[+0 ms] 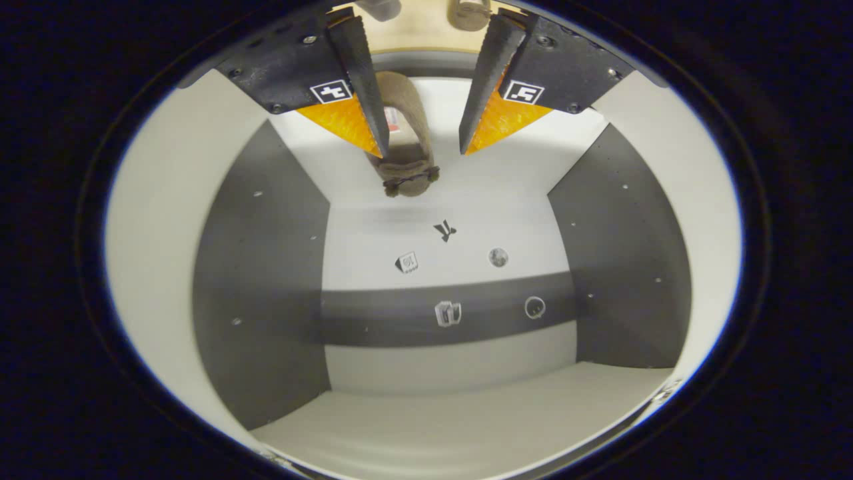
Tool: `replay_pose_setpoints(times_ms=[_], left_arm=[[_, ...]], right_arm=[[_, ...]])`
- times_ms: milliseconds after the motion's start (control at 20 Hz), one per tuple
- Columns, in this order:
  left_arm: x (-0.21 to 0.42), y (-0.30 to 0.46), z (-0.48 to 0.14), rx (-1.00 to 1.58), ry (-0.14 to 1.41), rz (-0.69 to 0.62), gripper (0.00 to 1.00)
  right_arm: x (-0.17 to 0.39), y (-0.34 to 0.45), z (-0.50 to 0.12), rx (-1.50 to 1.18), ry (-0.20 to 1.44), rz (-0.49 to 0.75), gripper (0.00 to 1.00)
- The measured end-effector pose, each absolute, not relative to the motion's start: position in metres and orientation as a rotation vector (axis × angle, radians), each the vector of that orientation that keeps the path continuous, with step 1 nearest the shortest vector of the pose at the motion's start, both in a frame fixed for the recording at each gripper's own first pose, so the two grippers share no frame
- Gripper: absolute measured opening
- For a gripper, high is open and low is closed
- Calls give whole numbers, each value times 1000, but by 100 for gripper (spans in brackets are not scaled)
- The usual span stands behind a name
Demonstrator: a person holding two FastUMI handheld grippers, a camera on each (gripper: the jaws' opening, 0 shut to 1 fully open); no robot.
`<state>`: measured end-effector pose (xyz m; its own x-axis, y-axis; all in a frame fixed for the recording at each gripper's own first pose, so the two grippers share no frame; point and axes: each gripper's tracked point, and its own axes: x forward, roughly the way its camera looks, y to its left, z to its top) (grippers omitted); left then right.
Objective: Grab one shoe with the right hand and put it into the shoe cabinet, grab the other shoe with the left hand and put it into the shoe cabinet; then close the right door with the right hand and the left door with the left hand.
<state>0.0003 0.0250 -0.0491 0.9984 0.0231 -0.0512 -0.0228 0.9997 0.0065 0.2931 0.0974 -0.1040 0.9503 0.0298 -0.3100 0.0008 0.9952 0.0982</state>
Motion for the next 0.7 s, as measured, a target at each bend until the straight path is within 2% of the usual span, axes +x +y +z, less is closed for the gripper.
replay_pose_setpoints(times_ms=[50,200,500,700], left_arm=[[-1,24,-50,10,49,12,96],[-7,17,-55,15,43,-33,96],[-10,-3,-79,14,70,-93,96],[-9,-21,-106,41,104,-85,96]], right_arm=[[272,95,-98,95,275,14,71],[205,84,-87,75,164,9,98],[91,38,-82,92,38,-20,98],[44,12,-99,58,48,-21,98]])
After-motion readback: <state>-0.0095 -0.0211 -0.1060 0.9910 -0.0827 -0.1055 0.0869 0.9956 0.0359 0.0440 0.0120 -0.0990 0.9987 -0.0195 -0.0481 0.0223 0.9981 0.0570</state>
